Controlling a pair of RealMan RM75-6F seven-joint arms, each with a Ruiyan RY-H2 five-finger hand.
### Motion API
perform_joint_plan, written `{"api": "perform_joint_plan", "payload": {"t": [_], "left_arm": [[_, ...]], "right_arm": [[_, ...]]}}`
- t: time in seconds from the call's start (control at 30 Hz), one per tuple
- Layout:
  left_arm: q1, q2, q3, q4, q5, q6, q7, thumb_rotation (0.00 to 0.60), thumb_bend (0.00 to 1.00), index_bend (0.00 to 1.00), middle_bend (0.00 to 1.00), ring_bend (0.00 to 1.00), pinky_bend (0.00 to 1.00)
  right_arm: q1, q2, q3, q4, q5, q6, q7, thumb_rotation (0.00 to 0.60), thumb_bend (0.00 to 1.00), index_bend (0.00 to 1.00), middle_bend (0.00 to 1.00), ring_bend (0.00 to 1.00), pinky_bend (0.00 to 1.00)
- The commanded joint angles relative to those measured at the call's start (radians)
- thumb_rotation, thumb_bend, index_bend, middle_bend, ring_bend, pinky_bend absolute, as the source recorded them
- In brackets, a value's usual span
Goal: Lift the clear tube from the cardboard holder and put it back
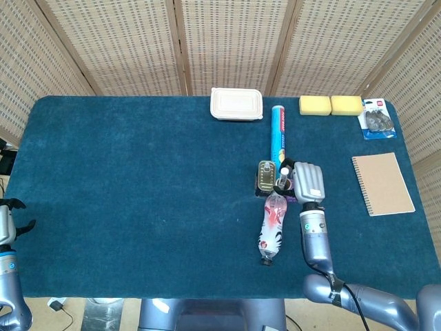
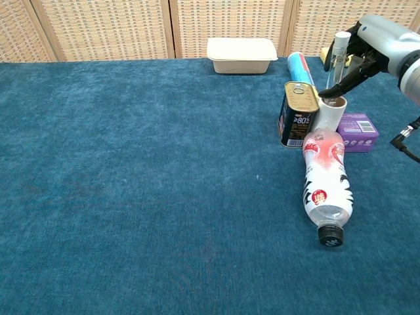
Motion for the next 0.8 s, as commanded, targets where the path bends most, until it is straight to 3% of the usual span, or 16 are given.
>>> {"api": "perform_joint_plan", "payload": {"t": [0.03, 0.8], "left_arm": [[0.000, 0.000, 0.000, 0.000, 0.000, 0.000, 0.000, 0.600, 0.16, 0.48, 0.44, 0.25, 0.34], [0.000, 0.000, 0.000, 0.001, 0.001, 0.000, -0.001, 0.600, 0.16, 0.48, 0.44, 0.25, 0.34]], "right_arm": [[0.000, 0.001, 0.000, 0.000, 0.001, 0.000, -0.003, 0.600, 0.19, 0.52, 0.62, 0.60, 0.48], [0.004, -0.005, -0.002, 0.004, 0.003, 0.015, -0.052, 0.600, 0.26, 0.56, 0.67, 0.67, 0.52]]}}
